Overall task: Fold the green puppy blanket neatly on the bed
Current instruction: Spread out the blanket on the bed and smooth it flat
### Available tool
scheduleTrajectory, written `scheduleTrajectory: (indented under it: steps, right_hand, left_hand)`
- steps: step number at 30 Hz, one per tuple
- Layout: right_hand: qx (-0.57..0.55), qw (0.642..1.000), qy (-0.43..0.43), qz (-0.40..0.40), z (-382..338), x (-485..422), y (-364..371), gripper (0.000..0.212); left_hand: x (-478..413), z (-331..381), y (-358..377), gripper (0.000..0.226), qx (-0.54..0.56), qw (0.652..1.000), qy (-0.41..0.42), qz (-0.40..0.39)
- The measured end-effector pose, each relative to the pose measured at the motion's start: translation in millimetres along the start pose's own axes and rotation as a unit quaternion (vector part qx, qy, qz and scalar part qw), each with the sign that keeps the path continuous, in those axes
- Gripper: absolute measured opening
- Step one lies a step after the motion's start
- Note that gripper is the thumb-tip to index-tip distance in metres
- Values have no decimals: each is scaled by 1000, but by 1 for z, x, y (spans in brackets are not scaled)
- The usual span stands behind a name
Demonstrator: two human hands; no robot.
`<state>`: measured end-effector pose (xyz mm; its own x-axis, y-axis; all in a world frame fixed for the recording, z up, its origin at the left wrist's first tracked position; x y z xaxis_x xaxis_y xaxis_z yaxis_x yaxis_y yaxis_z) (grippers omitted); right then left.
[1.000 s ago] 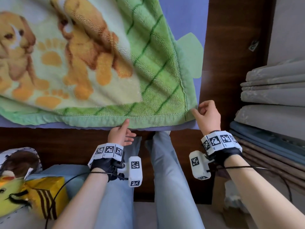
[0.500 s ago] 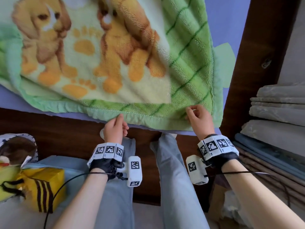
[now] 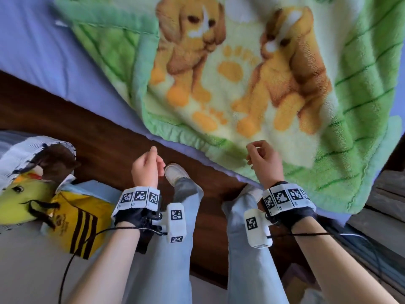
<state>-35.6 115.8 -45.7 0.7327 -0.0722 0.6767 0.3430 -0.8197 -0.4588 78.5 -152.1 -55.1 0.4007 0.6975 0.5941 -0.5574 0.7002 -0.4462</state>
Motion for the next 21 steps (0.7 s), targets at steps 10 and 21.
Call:
scheduleTrajectory:
  steps: [10,21]
  right_hand:
    - [-4,999,-33,-14,-112,-15,92,13]
    - [21,991,-23,-134,-211,-57,162,47]
  left_hand:
    - [-72,14,-68,41,46,998,-43,24]
    - [-136,73,-71,23,119,993,-11,-6]
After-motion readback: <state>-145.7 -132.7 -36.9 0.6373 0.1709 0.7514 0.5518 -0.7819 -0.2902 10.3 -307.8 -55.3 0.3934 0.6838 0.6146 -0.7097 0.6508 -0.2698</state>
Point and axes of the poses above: each hand's wrist, its own x-axis away from the middle knuckle, its own y-axis out of the palm, z = x × y, the point moved 4 cm from there along -x, towards the middle knuckle, and after that the axes turned 4 degrees about y, right-handed, at the moved point
